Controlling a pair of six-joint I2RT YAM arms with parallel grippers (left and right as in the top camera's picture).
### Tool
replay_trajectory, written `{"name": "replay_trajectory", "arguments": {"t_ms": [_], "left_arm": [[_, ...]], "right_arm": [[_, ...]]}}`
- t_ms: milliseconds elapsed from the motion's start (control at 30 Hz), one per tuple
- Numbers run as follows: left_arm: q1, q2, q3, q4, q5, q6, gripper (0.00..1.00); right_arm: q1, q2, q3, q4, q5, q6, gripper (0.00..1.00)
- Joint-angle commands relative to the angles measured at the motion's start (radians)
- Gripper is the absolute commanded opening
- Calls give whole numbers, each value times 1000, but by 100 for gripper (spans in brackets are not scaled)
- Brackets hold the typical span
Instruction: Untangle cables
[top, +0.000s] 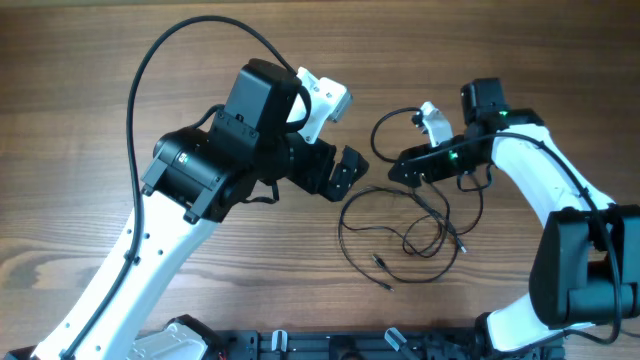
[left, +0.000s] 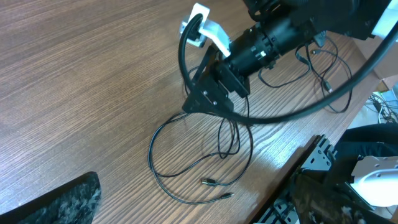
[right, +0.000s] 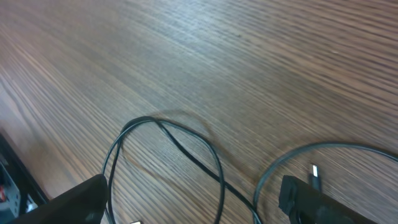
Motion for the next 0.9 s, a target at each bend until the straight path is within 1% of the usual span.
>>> {"name": "replay_trajectory", "arguments": {"t_ms": [0,300,367,467,500,567,633,867], "left_arm": [[-1,6,12,2,-2,-10,100],[-1,6,12,2,-2,-10,100],[-1,6,12,2,-2,-10,100],[-1,6,12,2,-2,-10,100],[-1,6,12,2,-2,-10,100],[-1,6,12,2,-2,-10,100],[-1,6,12,2,-2,-10,100],[-1,6,12,2,-2,-10,100]], "right_arm": [[19,3,19,-7,10,-30,91],[24,3,19,-40,25,-27,90],[24,3,19,-55,33,-26,87],[24,3,17,-105,39,-17,79],[24,3,14,-118,61,24,76],[24,3,-1,-120,91,83,75],[27,3,-27,-119,93,103,74],[52,3,-71,-110,93,127,70]]}}
